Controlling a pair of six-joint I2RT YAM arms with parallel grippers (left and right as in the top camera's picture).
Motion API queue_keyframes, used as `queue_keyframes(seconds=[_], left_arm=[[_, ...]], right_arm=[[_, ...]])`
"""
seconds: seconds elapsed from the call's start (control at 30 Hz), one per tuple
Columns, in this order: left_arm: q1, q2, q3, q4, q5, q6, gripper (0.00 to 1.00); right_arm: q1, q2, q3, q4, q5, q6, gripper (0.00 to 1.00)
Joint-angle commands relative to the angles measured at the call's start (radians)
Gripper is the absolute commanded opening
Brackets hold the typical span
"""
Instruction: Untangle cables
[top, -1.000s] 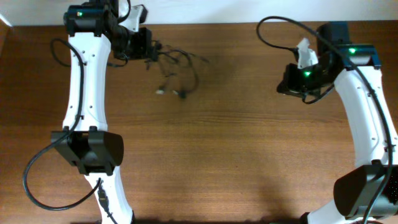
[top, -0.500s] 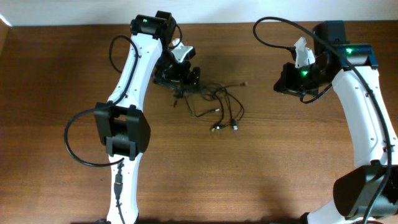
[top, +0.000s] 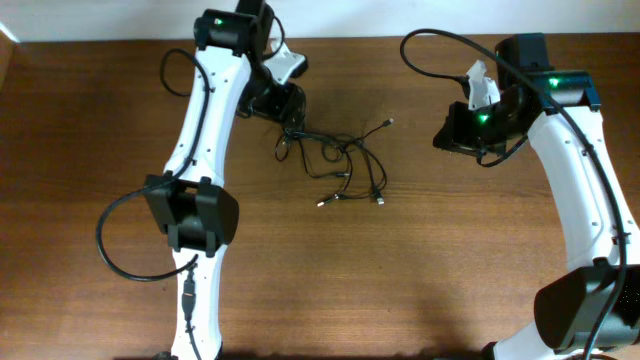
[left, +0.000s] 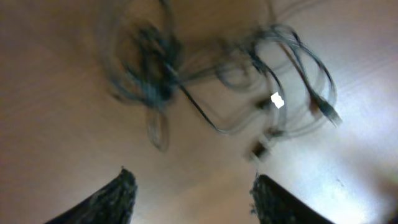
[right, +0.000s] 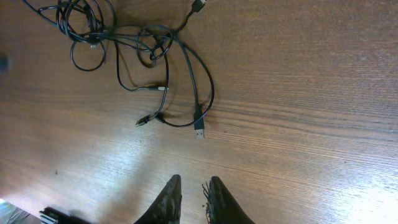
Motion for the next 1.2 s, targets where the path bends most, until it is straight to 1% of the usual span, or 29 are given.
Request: queue_keyframes(seconds=[0.0, 0.07, 0.13, 0.17, 0.3, 0.33, 0.4, 0.47, 0.67, 0.8, 0.9, 0.97, 1.0, 1.03, 1.07, 1.13, 1.17], left_arm=[[0.007, -0.002, -0.012, 0.089, -0.052, -0.096, 0.57], [-0.011, 0.031, -0.012, 0.099, -0.053, -0.098, 0.56], [-0.048, 0.089, -0.014, 0.098, -0.1, -0.098, 0.47], [-0.061, 0.107, -0.014, 0.098, -0.139, -0.103, 0.47], [-0.089, 0.142, -0.014, 0.124, -0.322, -0.194, 0.46], [-0.089, 0.143, -0.014, 0.141, -0.362, -0.206, 0.47], [-0.089, 0.15, -0.014, 0.18, -0.425, -0.208, 0.52], [-0.089, 0.169, -0.014, 0.2, -0.46, -0.211, 0.53], [-0.089, 0.245, -0.015, 0.203, -0.468, -0.211, 0.53], [-0.071, 0.288, -0.018, 0.226, -0.52, -0.216, 0.53], [-0.042, 0.289, -0.018, 0.235, -0.519, -0.283, 0.51], [-0.021, 0.288, -0.018, 0.224, -0.513, -0.351, 0.52], [-0.008, 0.288, -0.018, 0.214, -0.483, -0.38, 0.51], [0.004, 0.289, -0.018, 0.214, -0.422, -0.379, 0.51], [0.013, 0.29, -0.018, 0.218, -0.352, -0.378, 0.49], [0.014, 0.294, -0.018, 0.222, -0.346, -0.378, 0.43], [0.013, 0.305, -0.018, 0.223, -0.346, -0.379, 0.35]], right_arm=[[0.004, 0.002, -0.009, 0.005, 0.008, -0.003, 0.17], [0.004, 0.002, -0.009, 0.006, 0.009, -0.003, 0.17], [0.004, 0.002, -0.009, 0.006, 0.009, -0.003, 0.17], [0.004, 0.002, -0.009, 0.006, 0.009, -0.003, 0.17], [0.004, 0.002, -0.009, 0.006, 0.009, -0.004, 0.2], [0.004, 0.002, -0.009, 0.006, 0.009, -0.004, 0.2], [0.004, 0.002, -0.009, 0.006, 0.009, -0.004, 0.21], [0.004, 0.002, -0.009, 0.006, 0.009, -0.004, 0.21], [0.004, 0.002, -0.009, 0.005, 0.009, -0.004, 0.21], [0.004, 0.002, -0.009, 0.005, 0.009, -0.005, 0.21], [0.004, 0.002, -0.01, 0.007, 0.009, -0.008, 0.22], [0.004, 0.004, -0.011, 0.01, 0.01, -0.008, 0.22], [0.004, 0.008, -0.011, 0.01, 0.013, -0.008, 0.22], [0.004, 0.014, -0.011, 0.01, 0.018, -0.008, 0.22], [0.004, 0.021, -0.011, 0.01, 0.025, -0.008, 0.22], [0.004, 0.029, -0.011, 0.01, 0.026, -0.008, 0.22], [0.005, 0.033, -0.011, 0.01, 0.026, -0.008, 0.22]])
